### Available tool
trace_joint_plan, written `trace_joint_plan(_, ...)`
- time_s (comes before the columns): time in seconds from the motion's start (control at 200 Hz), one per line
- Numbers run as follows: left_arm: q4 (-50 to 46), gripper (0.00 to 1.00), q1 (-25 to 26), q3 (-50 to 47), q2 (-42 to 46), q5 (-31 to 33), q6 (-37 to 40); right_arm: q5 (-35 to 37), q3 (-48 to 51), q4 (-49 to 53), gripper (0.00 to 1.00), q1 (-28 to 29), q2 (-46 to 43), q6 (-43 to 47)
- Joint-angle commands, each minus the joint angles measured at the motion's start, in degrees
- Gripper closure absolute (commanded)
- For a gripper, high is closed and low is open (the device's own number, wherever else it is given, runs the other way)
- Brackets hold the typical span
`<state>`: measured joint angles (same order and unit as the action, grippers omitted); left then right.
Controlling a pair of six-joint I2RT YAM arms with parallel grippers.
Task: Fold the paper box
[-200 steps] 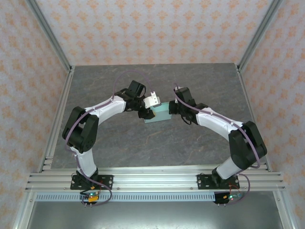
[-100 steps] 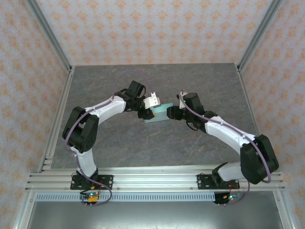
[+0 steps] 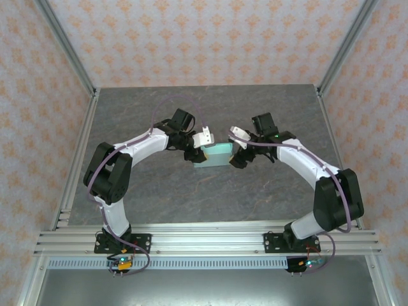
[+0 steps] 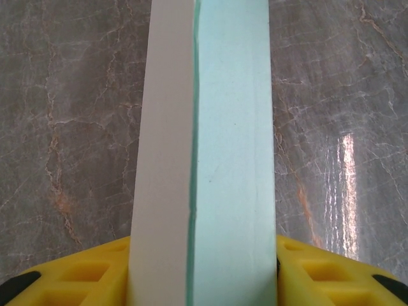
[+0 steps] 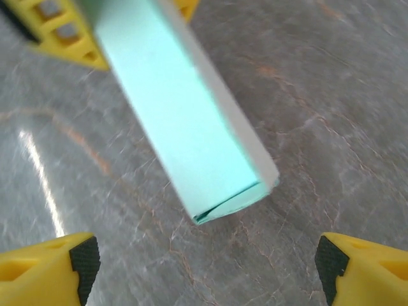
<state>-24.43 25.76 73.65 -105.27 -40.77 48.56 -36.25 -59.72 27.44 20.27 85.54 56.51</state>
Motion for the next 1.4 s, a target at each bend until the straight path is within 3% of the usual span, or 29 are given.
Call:
trace_joint_plan(0.0,-2.0,0.52,0.1,0.8,1.2,-2.8,2.1,-6.4,-2.6,4.2,0.12,-0.5,2.3,16.2)
trace_joint_plan(0.16,-2.3,0.52,0.2,0.8,1.4,-3.0,2.5,-6.6,-3.8,2.2,0.14,-0.4,6.8,21.3)
trace_joint_plan(0.325,1.6,0.54,0.4,-2.4,3.1,-1.7,3.3,-6.8,-3.4,0.0,0.22,1.7,9.8,22.7)
trace_joint_plan(0.571,1.8,0.53,0.7,-2.1,3.1,-0.6,3.3,-7.1,-2.8,0.9,0.56,3.3,10.8,24.1)
trace_joint_plan(0.726,3.8,0.44,0.3,-3.0,4.2,-1.8,1.6,-4.1,-2.9,1.2,0.63,3.3,11.3,22.7)
trace_joint_plan(0.931,14.9,0.32,-2.6,-11.4,12.5,-3.0,-7.8,-3.4,-3.1,-0.7,0.66,1.4,11.3,13.9)
trace_joint_plan(1.016,28.6,0.22,-6.6,-19.2,18.1,-8.8,-17.5,-2.3,-2.9,-1.8,0.66,1.3,11.0,11.0)
trace_joint_plan(1.066,35.5,0.2,-8.1,-22.6,20.4,-8.3,-22.9,-1.8,-2.5,-2.5,0.66,1.1,10.9,9.9)
trace_joint_plan(1.176,37.7,0.21,-8.1,-23.2,21.7,-4.3,-27.8,-0.5,-2.4,-4.5,0.66,0.6,11.1,6.5)
trace_joint_plan(1.396,51.1,0.32,-8.4,-29.5,19.4,3.7,-37.5,3.1,-3.1,-4.3,0.67,-0.1,11.1,4.0)
